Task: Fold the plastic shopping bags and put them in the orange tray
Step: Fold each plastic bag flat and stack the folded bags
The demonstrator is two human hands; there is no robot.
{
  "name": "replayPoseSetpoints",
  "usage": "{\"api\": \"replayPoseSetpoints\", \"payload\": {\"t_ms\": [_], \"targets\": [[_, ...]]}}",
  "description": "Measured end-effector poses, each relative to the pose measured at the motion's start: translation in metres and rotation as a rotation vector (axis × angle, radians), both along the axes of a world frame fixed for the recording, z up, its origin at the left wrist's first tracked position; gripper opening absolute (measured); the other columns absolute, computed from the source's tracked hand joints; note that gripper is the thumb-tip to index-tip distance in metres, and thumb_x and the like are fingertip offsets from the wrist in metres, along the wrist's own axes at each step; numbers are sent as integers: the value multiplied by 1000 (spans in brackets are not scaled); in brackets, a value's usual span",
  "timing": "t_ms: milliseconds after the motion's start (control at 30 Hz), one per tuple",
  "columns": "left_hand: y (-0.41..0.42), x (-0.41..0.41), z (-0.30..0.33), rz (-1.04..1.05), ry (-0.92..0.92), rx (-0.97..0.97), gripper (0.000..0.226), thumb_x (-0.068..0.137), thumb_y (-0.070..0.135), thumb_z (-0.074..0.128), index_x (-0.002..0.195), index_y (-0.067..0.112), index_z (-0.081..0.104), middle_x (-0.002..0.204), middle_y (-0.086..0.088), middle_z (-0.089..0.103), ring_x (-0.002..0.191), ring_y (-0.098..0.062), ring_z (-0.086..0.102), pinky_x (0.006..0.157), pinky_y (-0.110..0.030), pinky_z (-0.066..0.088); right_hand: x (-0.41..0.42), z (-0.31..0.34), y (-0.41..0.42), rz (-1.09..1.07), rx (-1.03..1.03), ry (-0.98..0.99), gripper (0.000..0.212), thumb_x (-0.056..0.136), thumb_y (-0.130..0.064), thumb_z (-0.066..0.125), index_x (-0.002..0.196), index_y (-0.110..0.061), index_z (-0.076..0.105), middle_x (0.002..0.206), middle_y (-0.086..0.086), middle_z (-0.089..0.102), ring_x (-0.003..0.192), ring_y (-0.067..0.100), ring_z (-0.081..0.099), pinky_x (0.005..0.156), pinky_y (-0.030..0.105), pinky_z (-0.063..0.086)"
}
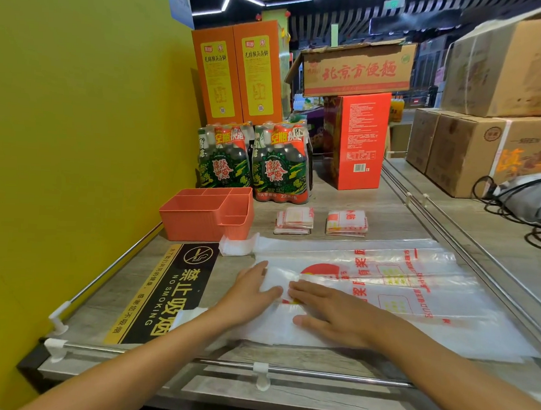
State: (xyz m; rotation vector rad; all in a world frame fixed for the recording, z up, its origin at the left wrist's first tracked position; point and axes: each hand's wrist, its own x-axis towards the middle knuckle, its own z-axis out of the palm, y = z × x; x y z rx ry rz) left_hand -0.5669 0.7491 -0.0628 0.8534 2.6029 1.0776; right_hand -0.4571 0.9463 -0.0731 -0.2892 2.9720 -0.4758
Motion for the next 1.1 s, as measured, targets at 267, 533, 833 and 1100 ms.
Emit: {"api": "replayPoseSetpoints", "payload": {"t_ms": [267, 533, 833, 1100], "targets": [[22, 13, 10, 125, -733, 759, 27, 98, 10, 61, 124, 2, 60, 103, -13, 74, 88, -17, 73, 73, -25, 59, 6, 10, -1, -35, -52, -21, 74, 99, -68, 32, 160, -40, -1, 165, -24, -7, 152, 1, 3, 119, 24, 7], [30, 6, 13, 365, -477, 649, 31, 105, 4, 36, 117, 7, 64, 98, -14, 73, 85, -26, 72, 69, -35, 60, 6, 8, 3, -24, 0, 18, 70, 100, -67, 30, 160, -39, 5, 166, -23, -5, 150, -2, -4, 120, 25, -1], [-13, -23, 20, 325, 9, 340, 36, 106, 5, 36, 123, 32, 53, 82, 10, 56, 71, -8, 56, 65, -25, 48, 2, -1, 6, -40, 61, 36, 66, 99, -69, 23, 159, -42, 15, 167, -19, 5, 154, 6, 2, 126, 34, 4], [1, -16, -15, -163, 544, -287, 49, 106, 27, 41, 155, 23, 36, 162, 6, 32, 149, -8, 21, 116, -15, 4, 0, -1, 4, -49, 42, -6, 63, 101, -67, 25, 158, -41, 19, 167, -19, 8, 154, 6, 5, 126, 33, 5]]}}
